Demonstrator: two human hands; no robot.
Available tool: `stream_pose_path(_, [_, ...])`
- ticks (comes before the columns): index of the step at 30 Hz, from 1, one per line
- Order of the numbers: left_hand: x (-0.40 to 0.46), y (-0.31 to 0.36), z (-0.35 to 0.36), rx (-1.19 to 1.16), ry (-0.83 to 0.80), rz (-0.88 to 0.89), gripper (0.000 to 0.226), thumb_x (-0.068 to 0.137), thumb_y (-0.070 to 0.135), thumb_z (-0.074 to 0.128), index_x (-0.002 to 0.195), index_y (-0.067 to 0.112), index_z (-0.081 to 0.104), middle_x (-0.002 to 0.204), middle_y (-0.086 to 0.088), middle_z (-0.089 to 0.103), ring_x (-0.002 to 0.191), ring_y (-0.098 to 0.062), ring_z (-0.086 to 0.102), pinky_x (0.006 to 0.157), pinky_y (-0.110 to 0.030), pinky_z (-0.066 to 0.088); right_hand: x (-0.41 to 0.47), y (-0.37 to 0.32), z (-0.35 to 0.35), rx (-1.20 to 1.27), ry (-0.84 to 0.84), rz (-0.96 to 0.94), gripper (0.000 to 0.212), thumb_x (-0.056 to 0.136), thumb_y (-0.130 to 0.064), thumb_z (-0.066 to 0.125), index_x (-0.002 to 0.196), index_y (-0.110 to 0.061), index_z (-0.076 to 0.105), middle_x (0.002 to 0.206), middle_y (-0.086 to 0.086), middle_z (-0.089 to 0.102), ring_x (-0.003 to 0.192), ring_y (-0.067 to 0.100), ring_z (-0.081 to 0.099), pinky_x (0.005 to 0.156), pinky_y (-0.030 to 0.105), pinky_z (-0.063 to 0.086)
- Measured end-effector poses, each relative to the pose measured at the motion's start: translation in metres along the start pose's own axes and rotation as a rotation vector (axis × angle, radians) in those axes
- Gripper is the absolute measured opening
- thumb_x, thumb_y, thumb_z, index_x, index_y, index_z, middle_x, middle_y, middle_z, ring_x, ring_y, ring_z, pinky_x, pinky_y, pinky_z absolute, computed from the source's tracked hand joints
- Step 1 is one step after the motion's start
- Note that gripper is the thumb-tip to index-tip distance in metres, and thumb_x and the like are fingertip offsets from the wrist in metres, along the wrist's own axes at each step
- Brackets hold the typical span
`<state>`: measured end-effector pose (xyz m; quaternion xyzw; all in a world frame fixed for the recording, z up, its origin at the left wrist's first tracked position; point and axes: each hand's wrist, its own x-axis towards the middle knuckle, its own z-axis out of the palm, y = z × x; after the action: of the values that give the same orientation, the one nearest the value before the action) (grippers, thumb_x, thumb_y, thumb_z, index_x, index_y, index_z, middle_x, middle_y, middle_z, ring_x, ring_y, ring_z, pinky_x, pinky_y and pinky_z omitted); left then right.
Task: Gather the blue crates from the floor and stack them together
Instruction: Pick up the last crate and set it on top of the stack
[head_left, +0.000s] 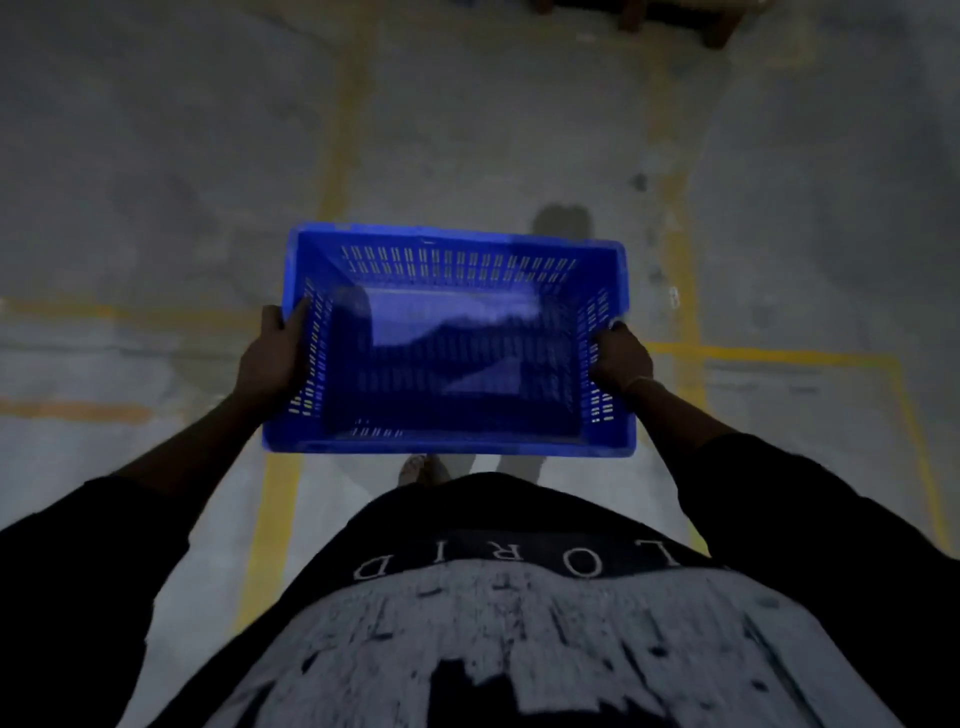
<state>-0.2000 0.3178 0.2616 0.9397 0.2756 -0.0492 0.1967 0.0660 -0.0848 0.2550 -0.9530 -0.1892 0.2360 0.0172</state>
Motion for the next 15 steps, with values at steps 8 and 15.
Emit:
stream_pose_path(8, [-0.107, -0.036, -0.001, -0.118, 0.175, -0.218, 0.076, 0.091, 0.041, 0.045, 0.16, 0.02, 0.021, 0.133, -0.024, 0.035, 0.084, -0.049, 0.059, 0.072, -0.055, 0.051, 0.015, -0.064, -0.038, -0.017, 0.021, -0.329, 0.044, 0.077, -0.007, 0.067, 0.121, -0.002, 0.063, 0.118, 0.028, 0.052, 0.107, 0.046, 0.057, 0.091, 0.046, 0.05])
stream_pose_path(15, [-0.186, -0.062, -0.019, -0.181, 0.334, -0.452, 0.07, 0.093, 0.045, 0.035, 0.157, 0.018, 0.03, 0.131, -0.022, 0.041, 0.096, -0.045, 0.06, 0.08, -0.052, 0.052, 0.025, -0.157, -0.053, -0.061, 0.031, -0.541, 0.057, 0.069, -0.022, 0.062, 0.124, -0.005, 0.064, 0.122, 0.025, 0.053, 0.111, 0.042, 0.057, 0.094, 0.042, 0.048])
